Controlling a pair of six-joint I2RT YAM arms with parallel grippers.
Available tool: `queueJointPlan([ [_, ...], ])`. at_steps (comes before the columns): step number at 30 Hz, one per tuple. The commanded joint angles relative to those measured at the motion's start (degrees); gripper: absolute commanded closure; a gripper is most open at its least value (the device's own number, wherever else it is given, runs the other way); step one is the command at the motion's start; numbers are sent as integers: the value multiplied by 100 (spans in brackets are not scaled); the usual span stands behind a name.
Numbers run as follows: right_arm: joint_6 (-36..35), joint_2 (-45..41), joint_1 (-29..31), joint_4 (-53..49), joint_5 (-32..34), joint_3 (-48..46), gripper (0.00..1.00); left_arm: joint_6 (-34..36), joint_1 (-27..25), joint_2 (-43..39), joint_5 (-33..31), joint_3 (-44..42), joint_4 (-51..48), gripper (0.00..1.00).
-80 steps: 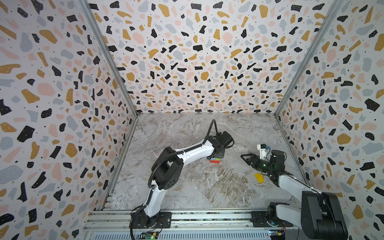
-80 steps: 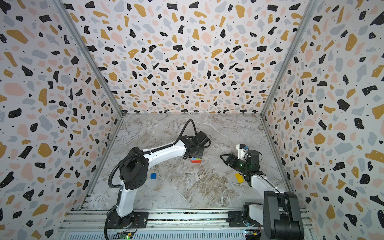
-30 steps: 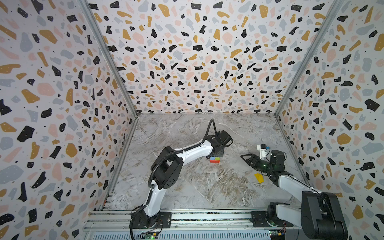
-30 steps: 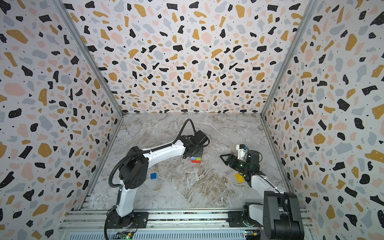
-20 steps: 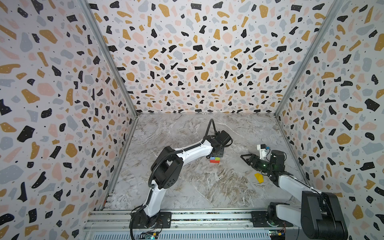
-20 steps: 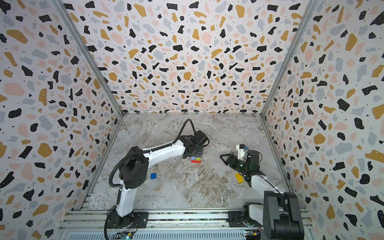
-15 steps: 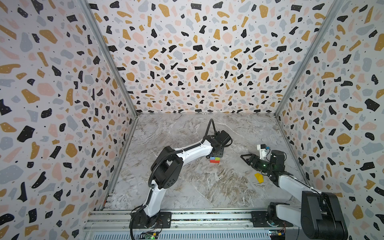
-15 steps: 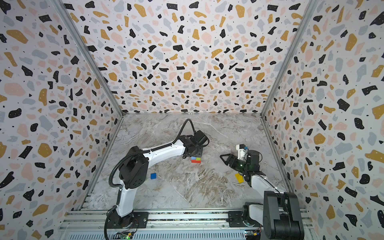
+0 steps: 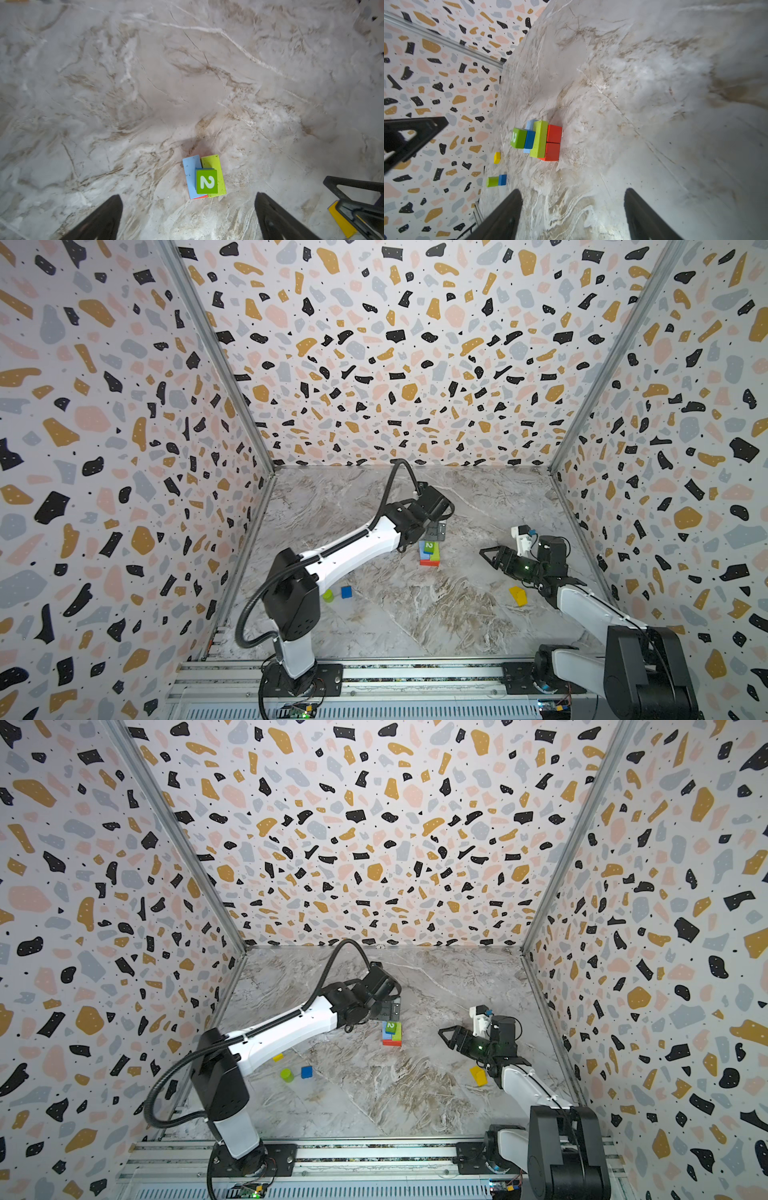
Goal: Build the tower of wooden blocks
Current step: 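Open the left gripper and raise it while the right arm reaches toward the loose blocks, then lower the right gripper over the small blue cube while the left arm draws back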
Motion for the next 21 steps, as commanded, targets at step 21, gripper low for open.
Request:
queueJointPlan([
  [21,-449,2518,4478,-2691,3482,4438,23,651,3201,-3926,67,-3825,882,0],
])
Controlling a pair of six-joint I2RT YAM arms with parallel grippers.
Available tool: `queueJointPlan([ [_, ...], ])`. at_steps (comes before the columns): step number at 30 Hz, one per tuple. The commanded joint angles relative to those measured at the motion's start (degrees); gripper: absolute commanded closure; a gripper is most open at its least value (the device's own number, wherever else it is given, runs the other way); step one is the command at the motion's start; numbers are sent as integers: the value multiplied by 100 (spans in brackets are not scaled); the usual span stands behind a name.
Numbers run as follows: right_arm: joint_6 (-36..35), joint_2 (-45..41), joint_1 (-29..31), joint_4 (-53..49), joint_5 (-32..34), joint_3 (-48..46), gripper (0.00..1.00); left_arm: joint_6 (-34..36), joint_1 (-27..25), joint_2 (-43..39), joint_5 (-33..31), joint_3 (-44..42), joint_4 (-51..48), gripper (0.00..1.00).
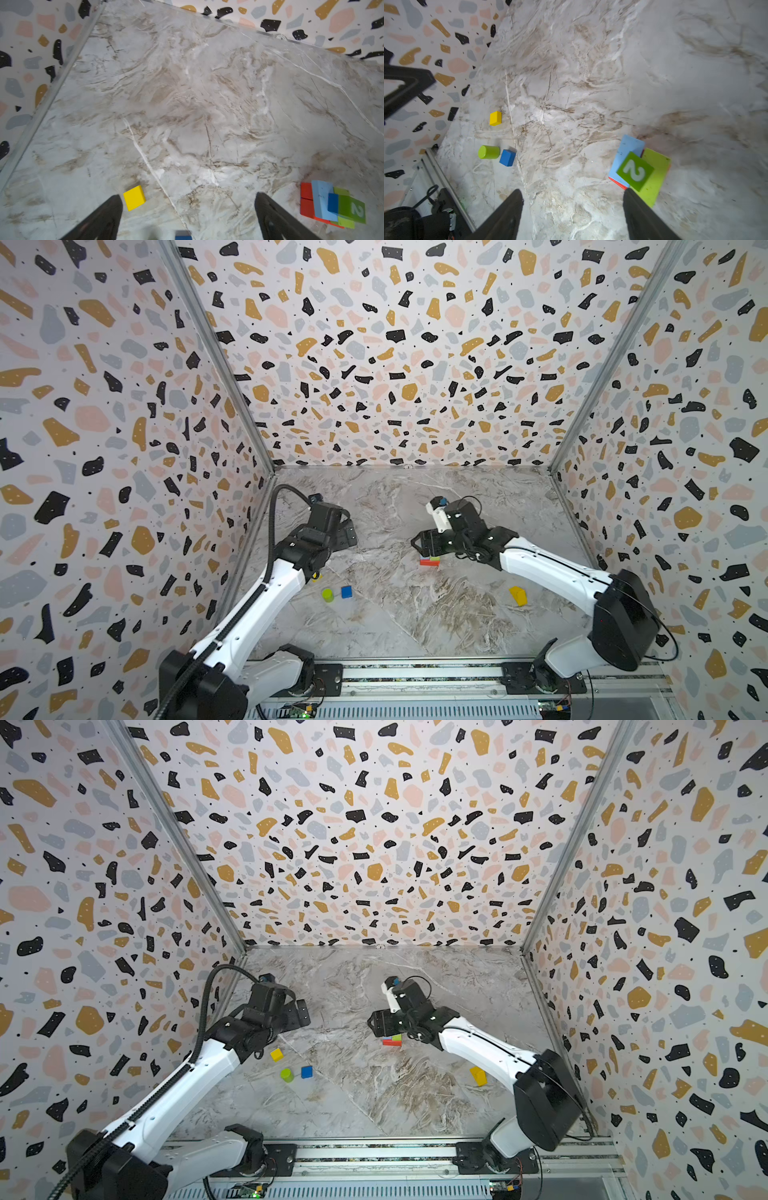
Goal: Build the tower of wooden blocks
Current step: 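Lower the right gripper over the small blue cube while the left arm draws back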
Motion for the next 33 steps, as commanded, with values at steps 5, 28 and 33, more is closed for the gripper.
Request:
queueJointPlan([
  [5,22,1418,903,-705,808,1484,24,-288,701,-843,149,-1040,678,0],
  [28,372,3920,2264,-1160,1172,4013,30,-672,1571,-1796,557,-1796,1247,0],
  [33,440,4017,2332,-1120,1198,4008,31,-661,1571,-1797,545,-1776,1226,0],
])
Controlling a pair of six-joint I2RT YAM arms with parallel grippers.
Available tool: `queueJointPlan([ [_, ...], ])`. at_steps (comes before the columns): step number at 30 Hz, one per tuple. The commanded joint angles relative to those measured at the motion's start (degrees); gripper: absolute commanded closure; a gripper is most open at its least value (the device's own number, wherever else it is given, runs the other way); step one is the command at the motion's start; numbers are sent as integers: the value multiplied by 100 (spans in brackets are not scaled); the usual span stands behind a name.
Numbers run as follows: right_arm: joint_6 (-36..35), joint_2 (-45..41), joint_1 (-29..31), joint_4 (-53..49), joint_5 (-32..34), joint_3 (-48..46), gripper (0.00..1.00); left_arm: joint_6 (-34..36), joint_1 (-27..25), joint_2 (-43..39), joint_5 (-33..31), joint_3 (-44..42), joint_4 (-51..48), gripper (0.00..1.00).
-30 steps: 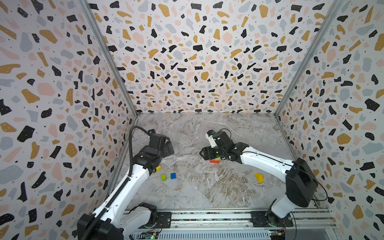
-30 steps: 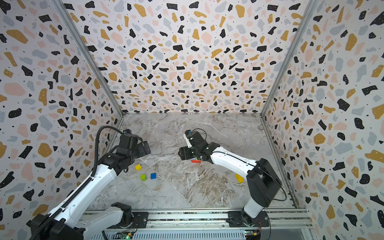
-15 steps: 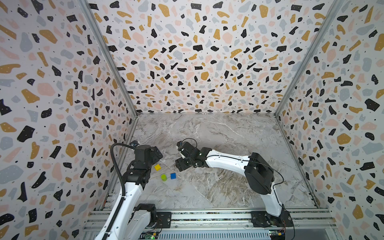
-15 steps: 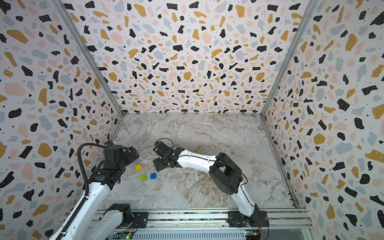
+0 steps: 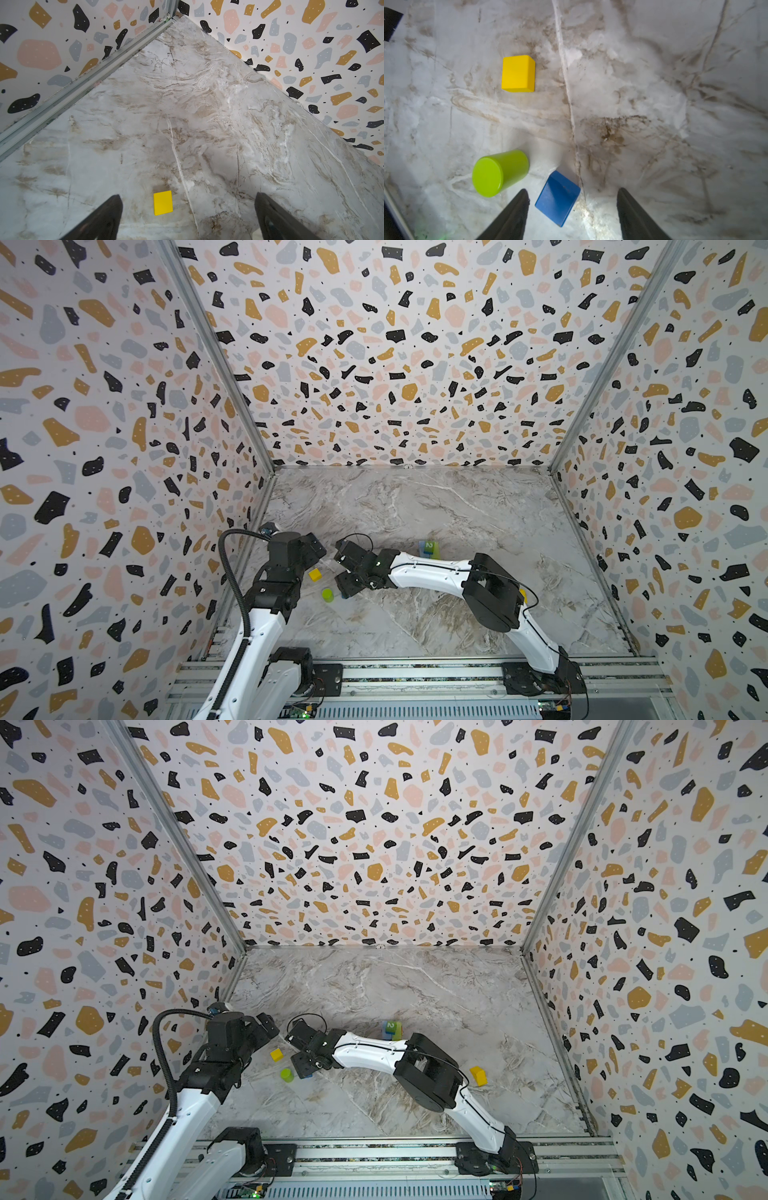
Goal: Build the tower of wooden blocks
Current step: 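Lower the right gripper over the small blue cube while the left arm draws back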
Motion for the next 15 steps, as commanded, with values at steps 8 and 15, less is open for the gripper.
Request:
queueJointPlan([
  [8,169,104,139,-62,177,210,34,-62,28,-131,18,-60,196,0],
  [15,186,238,249,-110,241,276,37,-57,28,-139,0,-60,191,0],
])
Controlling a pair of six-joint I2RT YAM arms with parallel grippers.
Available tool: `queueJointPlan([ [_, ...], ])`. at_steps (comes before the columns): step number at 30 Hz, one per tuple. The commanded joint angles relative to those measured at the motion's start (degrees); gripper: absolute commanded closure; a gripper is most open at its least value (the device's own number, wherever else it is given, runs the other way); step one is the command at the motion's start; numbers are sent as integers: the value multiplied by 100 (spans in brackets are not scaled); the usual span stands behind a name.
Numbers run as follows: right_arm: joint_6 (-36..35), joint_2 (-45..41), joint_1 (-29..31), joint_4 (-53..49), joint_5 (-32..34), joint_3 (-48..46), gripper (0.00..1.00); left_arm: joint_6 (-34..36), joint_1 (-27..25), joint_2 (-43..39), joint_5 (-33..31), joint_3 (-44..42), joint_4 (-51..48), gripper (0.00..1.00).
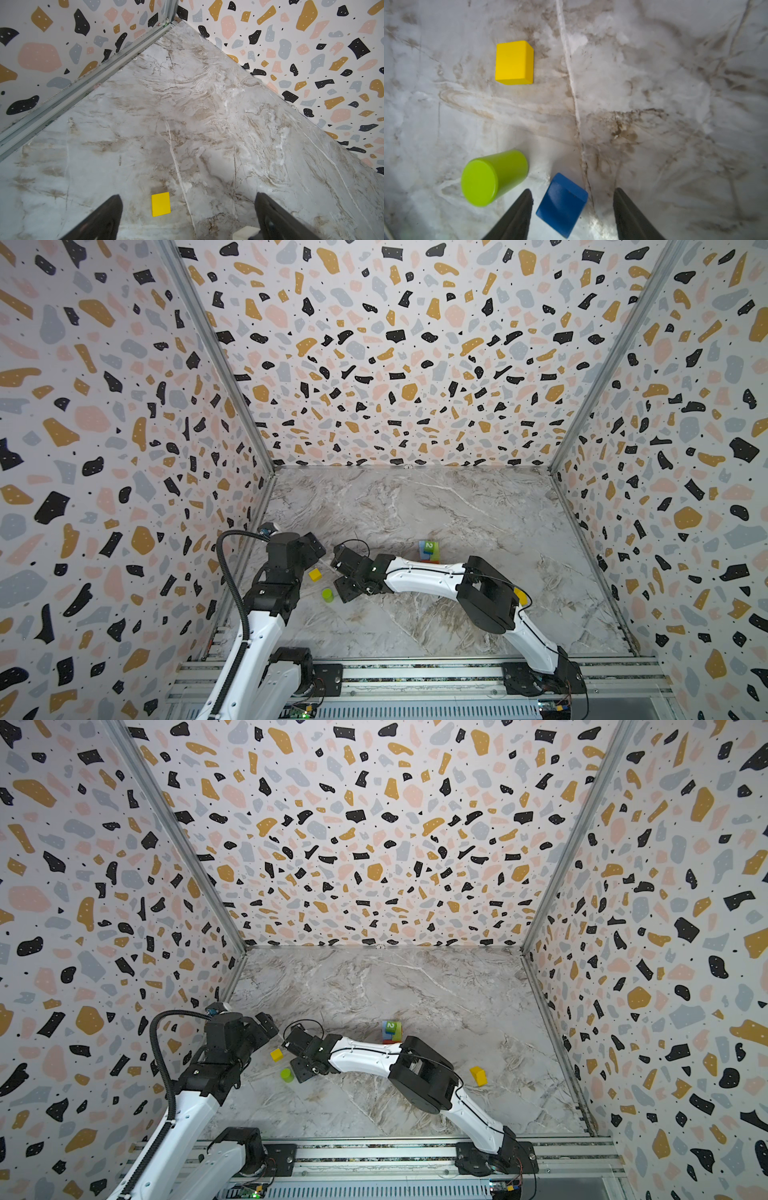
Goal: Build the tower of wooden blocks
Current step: 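Lower the right gripper over the small blue cube while the left arm draws back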
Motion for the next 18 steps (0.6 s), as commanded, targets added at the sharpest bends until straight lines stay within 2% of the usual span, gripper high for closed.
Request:
queueJointPlan([
  [1,74,28,75,-129,97,175,37,-20,28,-43,-1,-53,164,0],
  [18,31,5,117,-252,327,-19,48,-22,28,-17,53,-60,172,0],
])
